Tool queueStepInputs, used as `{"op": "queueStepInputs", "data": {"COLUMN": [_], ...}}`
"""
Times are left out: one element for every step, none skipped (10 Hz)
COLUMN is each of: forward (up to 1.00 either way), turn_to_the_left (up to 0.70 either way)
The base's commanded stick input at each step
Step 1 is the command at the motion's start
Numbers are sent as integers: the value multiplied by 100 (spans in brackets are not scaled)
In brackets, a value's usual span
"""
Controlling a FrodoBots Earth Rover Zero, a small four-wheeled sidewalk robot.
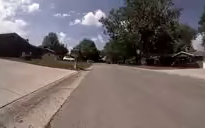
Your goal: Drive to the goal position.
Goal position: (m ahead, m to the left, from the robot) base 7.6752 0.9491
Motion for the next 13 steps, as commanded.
{"op": "queueStepInputs", "data": {"forward": [100,100,100,100,100,100,100,100,100,100,100,100,100], "turn_to_the_left": [2,4,15,21,20,10,2,2,2,2,2,2,1]}}
